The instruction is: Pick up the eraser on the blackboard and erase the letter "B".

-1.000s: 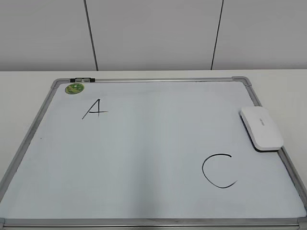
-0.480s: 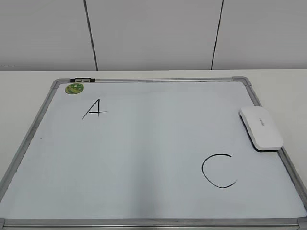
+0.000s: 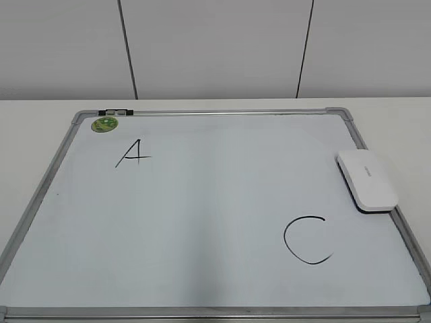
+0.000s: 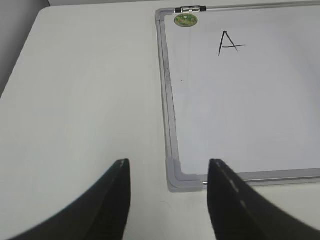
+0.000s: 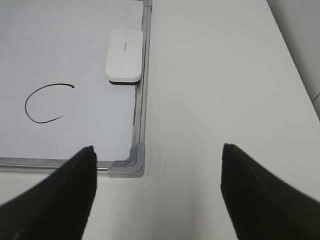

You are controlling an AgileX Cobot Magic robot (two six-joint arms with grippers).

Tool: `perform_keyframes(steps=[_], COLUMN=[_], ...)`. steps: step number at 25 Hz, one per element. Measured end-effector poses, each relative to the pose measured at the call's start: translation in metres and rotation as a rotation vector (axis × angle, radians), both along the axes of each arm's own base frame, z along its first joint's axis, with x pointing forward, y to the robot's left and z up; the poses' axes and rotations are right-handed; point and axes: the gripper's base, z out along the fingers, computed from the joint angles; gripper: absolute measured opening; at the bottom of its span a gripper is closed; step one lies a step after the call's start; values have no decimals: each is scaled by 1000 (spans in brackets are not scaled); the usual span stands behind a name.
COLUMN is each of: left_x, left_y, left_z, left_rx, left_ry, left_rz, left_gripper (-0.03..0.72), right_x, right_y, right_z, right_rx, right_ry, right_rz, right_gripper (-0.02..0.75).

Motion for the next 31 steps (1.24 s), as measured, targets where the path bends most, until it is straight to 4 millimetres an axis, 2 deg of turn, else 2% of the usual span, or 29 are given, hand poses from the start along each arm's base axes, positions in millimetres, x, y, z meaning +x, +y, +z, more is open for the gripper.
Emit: perform_keyframes(steps=[31], left_x=[-1], left_y=[0], left_z=[-1], left_rx=[-1], left_ry=[2], left_rz=[0], left_gripper=[302], right_x=[-1], right_y=[0], right_z=[0], right_rx=[0], right_ry=[-4], right_rz=[-2], right_gripper=[592])
